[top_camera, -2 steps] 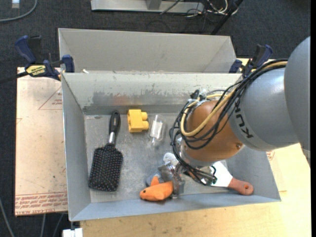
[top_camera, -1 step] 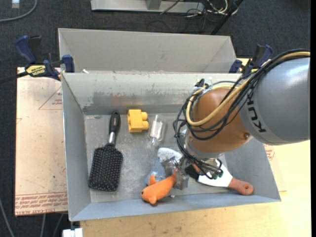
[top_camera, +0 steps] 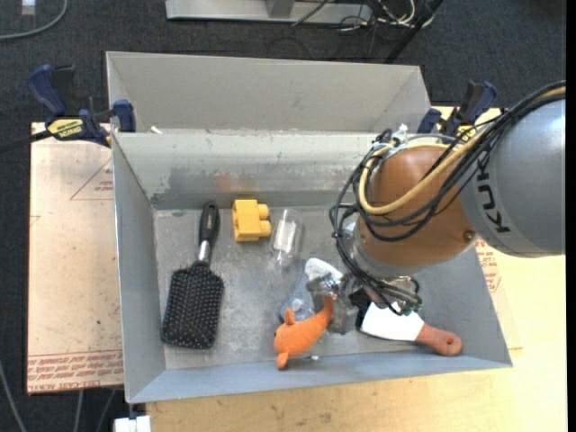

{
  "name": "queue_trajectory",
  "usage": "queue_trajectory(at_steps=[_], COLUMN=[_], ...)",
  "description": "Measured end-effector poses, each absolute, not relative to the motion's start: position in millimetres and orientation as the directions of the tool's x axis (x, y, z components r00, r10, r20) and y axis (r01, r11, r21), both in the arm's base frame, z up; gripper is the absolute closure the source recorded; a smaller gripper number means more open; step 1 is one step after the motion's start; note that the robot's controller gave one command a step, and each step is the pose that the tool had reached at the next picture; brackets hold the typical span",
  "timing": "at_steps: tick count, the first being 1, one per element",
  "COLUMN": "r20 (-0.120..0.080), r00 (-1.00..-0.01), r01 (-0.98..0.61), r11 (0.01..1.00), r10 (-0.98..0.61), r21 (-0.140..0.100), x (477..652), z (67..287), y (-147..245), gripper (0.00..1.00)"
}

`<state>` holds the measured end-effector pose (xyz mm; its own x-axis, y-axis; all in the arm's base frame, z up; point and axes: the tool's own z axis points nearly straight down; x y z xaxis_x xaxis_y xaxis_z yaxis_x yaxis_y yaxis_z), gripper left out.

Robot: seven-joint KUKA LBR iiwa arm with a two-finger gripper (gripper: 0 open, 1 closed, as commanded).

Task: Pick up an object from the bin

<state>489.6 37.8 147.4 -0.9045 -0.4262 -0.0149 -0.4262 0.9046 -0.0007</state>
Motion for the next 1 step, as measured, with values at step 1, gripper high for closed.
queue_trajectory(at_steps=[1], r20=[-0.004], r00=[-0.928], r01=[-0.373], r11=[0.928], r10=[-0.373], r21=[0.004], x=[489.6], z=[278.2], y=[59.0], gripper=[1.0])
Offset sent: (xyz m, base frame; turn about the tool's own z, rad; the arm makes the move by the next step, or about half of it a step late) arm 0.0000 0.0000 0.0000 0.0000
